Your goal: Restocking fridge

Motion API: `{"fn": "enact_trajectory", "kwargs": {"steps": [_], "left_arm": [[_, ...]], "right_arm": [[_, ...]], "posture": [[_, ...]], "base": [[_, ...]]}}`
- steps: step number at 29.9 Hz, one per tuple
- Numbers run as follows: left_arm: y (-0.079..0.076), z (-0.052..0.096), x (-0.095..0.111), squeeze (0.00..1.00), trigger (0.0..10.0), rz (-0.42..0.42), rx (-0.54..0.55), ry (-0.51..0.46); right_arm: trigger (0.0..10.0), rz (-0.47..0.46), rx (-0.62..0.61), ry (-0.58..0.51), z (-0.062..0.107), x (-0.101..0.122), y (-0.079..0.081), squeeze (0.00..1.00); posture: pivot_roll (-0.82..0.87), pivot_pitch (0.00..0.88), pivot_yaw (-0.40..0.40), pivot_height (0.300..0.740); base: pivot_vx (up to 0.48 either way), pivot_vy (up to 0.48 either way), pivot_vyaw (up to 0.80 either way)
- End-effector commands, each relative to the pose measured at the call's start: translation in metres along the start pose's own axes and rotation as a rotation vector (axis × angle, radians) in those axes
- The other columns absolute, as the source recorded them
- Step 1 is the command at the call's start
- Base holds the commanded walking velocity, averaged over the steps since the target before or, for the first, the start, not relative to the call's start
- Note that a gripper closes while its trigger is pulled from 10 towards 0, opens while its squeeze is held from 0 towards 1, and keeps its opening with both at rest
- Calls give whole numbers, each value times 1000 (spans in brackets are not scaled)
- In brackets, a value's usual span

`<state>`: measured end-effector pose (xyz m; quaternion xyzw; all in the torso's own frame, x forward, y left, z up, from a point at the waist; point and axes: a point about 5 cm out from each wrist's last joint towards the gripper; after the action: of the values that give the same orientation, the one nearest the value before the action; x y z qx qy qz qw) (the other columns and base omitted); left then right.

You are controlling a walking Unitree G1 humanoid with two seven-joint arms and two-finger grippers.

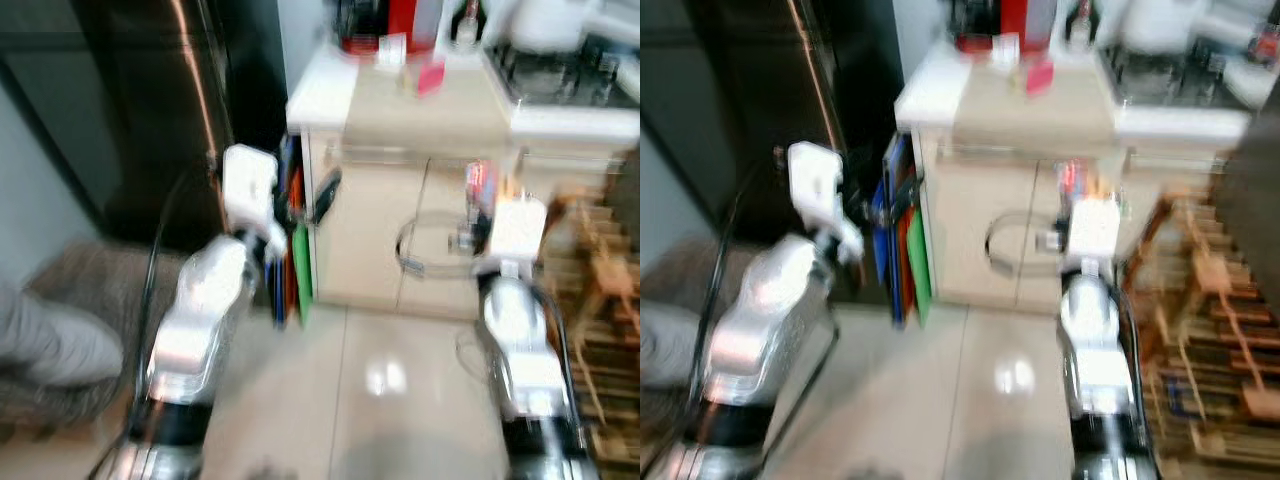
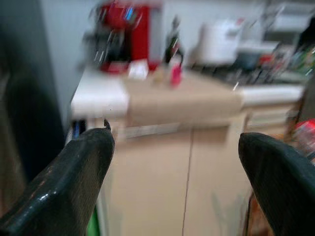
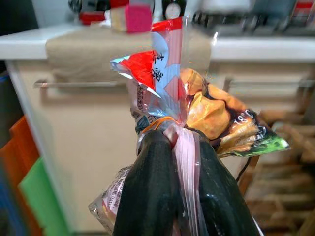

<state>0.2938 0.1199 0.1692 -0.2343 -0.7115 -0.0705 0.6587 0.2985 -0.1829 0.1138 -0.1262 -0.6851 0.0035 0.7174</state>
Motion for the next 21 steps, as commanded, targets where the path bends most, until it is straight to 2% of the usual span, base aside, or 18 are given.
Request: {"fn": "enact_trajectory", "kwargs": {"steps": [1, 7, 12, 16, 21], "left_arm": [[0, 2, 1, 0, 10000, 15, -3, -2], [-5, -2, -1, 0, 10000, 34, -15, -16], [-9, 3, 0, 0, 10000, 64, -45, -52], [-16, -5, 4, 0, 10000, 46, -51, -85], [-21, -16, 6, 0, 10000, 25, -108, -88]], "right_arm": [[10000, -5, -12, -71, 1, 16, -5, 0], [10000, -5, 2, -61, 6, 14, -3, 0], [10000, 2, 36, -41, 4, 10, 1, 0], [10000, 22, 64, -54, -3, 14, 3, 0], [10000, 20, 45, -84, -13, 21, 2, 0]], "posture": [[-14, 0, 86, 740], [-32, 0, 65, 740], [-35, 0, 34, 740], [-26, 0, 14, 740], [-38, 0, 50, 740]], "base": [[0, 0, 0], [0, -406, 0], [0, -474, 0], [0, 0, 0], [0, 0, 0]]}}
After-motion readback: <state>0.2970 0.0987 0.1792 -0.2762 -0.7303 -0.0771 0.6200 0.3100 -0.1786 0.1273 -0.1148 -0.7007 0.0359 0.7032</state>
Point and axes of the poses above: a point about 5 cm out from each wrist's last joint towards the gripper, its own z axis pointing back from the gripper into the wrist, its own x axis along the axis of the wrist's last joint, y = z × x, and after that the axes turned 9 degrees about z, right-handed
